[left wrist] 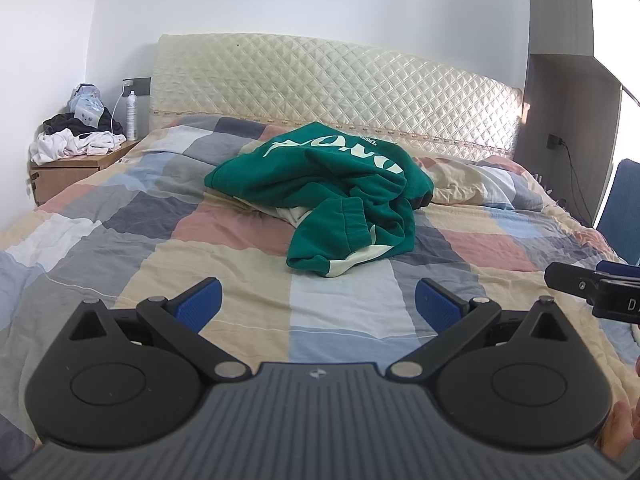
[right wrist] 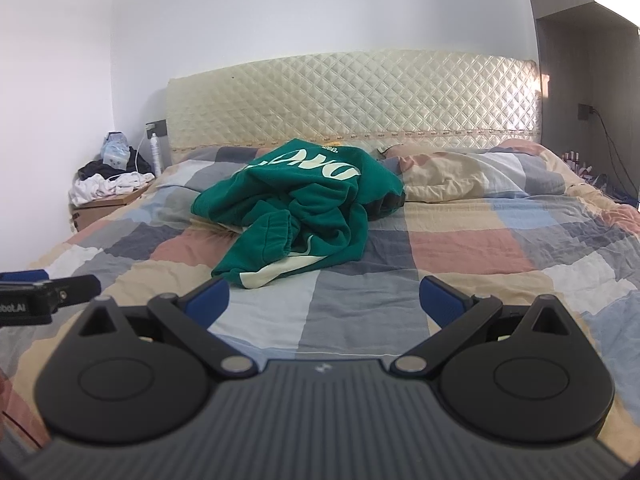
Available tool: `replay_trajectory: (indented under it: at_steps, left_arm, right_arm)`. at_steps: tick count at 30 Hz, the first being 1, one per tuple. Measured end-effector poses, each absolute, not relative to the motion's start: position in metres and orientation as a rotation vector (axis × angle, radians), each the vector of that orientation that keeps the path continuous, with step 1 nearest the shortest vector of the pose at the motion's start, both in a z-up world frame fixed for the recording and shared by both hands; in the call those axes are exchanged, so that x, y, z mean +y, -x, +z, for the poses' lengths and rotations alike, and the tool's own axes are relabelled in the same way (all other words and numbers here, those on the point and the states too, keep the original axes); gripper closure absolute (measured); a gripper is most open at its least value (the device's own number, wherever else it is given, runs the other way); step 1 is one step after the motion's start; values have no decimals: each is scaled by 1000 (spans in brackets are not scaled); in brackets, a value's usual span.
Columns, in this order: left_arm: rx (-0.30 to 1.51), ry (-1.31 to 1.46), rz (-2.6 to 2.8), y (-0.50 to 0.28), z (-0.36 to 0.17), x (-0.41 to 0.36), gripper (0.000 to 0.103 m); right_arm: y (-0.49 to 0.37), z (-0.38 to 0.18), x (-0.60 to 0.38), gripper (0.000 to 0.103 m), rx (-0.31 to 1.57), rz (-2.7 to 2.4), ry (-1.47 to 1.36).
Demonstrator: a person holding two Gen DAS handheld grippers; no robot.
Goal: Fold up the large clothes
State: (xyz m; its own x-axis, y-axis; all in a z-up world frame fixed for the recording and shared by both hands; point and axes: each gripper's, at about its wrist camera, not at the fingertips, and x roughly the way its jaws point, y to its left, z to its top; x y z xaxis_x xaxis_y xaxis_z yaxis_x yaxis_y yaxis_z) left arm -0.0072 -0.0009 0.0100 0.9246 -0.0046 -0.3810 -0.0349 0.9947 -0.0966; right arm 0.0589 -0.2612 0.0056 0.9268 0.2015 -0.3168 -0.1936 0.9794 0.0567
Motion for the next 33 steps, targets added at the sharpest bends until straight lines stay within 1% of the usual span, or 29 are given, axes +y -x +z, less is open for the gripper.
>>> replay_trajectory:
  at_steps: [33]
  left_arm:
    - [380, 90, -5, 8, 5, -5, 0]
  right_arm:
    - [-62, 3, -263, 0, 349, 193, -28]
